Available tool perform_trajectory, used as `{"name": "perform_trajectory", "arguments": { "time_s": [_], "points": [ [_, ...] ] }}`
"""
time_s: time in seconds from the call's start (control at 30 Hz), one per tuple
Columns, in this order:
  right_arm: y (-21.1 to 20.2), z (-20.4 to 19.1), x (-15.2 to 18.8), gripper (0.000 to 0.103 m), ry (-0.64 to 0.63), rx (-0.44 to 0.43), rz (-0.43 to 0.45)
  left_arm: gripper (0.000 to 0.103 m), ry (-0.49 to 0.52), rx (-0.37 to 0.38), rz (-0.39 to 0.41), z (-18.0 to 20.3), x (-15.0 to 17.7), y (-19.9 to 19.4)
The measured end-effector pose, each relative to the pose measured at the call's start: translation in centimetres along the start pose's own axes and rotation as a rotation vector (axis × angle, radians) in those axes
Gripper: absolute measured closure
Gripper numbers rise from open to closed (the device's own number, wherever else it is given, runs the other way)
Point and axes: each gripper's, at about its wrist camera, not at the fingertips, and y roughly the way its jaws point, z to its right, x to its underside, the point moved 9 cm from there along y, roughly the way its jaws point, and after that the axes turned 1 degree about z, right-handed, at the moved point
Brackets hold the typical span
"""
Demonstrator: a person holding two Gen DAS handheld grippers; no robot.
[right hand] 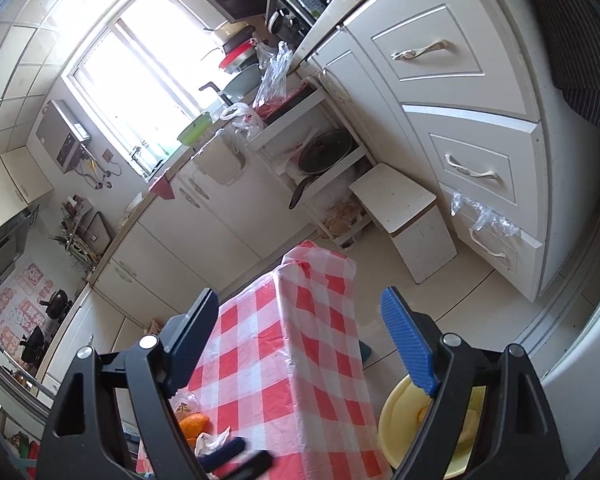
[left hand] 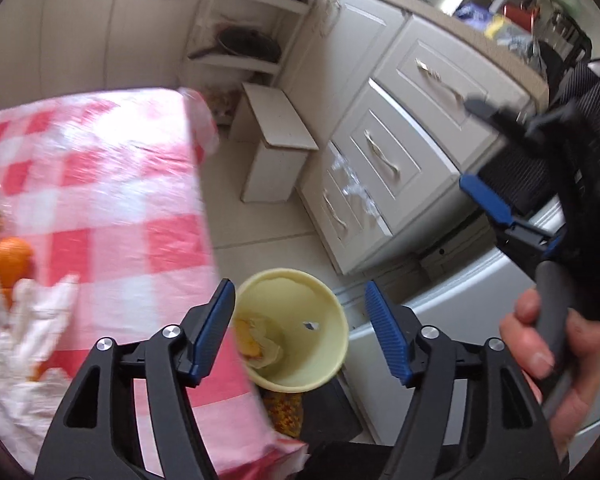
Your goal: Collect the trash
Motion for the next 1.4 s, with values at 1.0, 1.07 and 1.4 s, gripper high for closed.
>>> {"name": "perform_trajectory", "arguments": {
  "time_s": [1.0,1.07,1.4],
  "points": [
    [5.9,-15.1,33.7,0.017,-0.946,-0.295,-0.888,0.052,0.377,-0.364,-0.194,-24.0,2.1,-6.6],
    [6.2,-15.1,33.5,0.032,-0.942,-0.3,-0.871,0.085,0.38,-0.368,-0.206,-24.0,2.5,-6.4],
    [7.2,-15.0,26.6,0.092,-0.753,-0.309,-0.748,0.103,0.135,-0.232,-0.053,-24.6,-0.1,-11.3]
  ]
}}
